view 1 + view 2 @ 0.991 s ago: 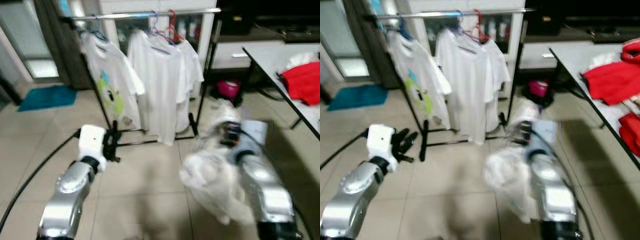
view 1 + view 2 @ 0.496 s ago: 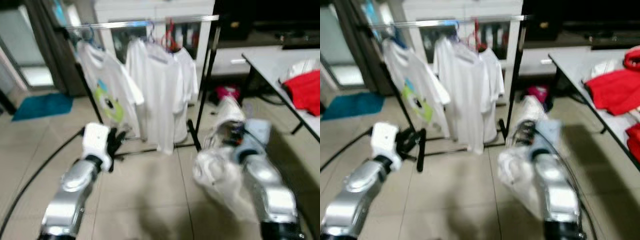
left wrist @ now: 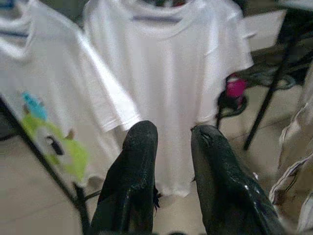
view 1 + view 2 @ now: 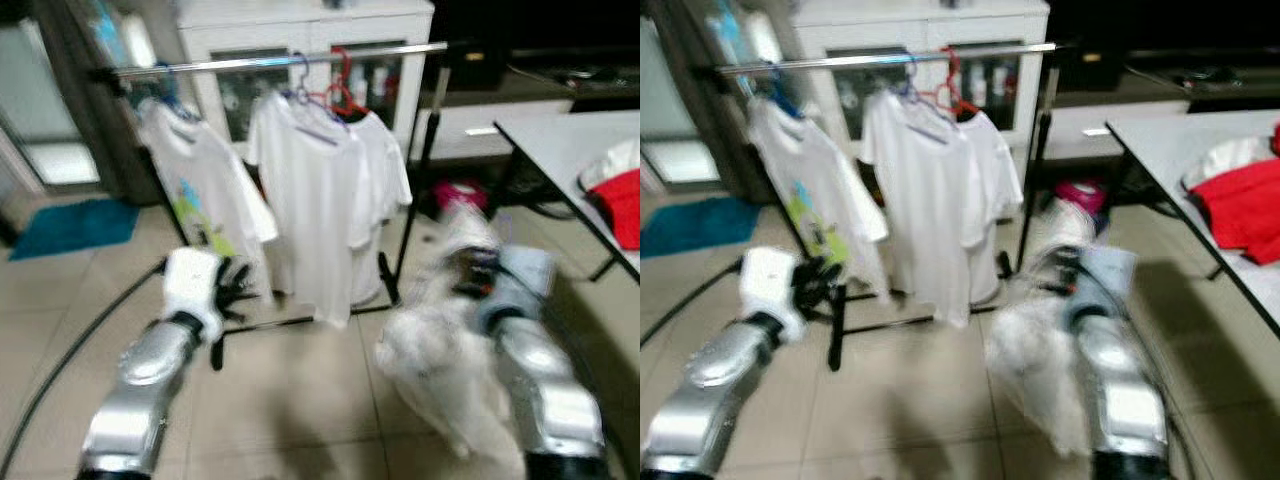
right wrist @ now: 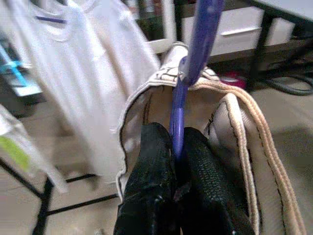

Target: Hang hanger

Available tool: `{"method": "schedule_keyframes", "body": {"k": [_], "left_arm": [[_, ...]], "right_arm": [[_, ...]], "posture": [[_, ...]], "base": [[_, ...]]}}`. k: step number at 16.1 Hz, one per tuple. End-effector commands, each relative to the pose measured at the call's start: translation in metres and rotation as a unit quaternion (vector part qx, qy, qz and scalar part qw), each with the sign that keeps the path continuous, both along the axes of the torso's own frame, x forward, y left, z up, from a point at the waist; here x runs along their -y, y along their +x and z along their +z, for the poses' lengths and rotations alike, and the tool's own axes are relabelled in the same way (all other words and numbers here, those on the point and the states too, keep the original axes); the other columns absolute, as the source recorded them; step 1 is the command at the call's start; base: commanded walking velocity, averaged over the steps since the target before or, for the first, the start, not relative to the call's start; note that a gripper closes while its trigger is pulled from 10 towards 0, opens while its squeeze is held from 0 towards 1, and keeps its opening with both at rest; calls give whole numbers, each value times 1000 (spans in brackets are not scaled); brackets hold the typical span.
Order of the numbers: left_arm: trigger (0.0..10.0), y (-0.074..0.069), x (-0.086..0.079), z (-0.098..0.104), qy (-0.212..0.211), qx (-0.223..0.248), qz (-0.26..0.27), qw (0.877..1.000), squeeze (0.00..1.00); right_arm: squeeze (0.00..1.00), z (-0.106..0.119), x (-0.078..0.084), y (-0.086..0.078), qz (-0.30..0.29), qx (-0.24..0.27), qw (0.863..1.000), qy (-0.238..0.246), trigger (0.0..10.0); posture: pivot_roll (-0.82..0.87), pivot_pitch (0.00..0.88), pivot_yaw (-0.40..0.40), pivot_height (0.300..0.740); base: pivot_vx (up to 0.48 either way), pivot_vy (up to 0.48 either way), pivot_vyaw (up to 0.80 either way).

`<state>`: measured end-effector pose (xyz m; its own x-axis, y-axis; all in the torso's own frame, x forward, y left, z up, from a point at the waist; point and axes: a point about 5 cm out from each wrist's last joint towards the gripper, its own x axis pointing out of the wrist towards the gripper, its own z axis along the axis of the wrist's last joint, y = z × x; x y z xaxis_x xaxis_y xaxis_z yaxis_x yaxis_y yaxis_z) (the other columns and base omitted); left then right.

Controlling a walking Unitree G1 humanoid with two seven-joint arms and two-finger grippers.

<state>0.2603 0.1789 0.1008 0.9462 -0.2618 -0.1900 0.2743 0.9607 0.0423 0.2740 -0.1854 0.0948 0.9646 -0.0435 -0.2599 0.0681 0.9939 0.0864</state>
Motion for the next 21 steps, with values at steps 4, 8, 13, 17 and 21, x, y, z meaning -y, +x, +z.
{"method": "schedule_keyframes", "body": {"k": [4,8,13,17,21], "left_arm": [[10000,0,5,5,0,12,-5,1000,0],[10000,-2,4,5,3,11,-7,1000,0],[10000,-2,6,3,8,9,-16,1000,0],[10000,-3,7,2,7,7,-18,1000,0],[10000,-3,8,1,7,6,-17,1000,0]], "right_arm": [[0,17,5,7,6,38,999,-4,10000],[0,16,4,7,14,38,999,-12,10000],[0,17,10,10,8,42,999,-20,10000],[0,19,14,13,10,46,998,-29,10000],[0,22,18,18,13,51,998,-37,10000]], "posture": [[-43,0,31,740],[-38,0,29,740],[-39,0,33,740],[-38,0,27,740],[-36,0,22,740]], "base": [[436,0,-600],[434,0,-200],[436,0,0],[431,0,0],[426,0,0]]}}
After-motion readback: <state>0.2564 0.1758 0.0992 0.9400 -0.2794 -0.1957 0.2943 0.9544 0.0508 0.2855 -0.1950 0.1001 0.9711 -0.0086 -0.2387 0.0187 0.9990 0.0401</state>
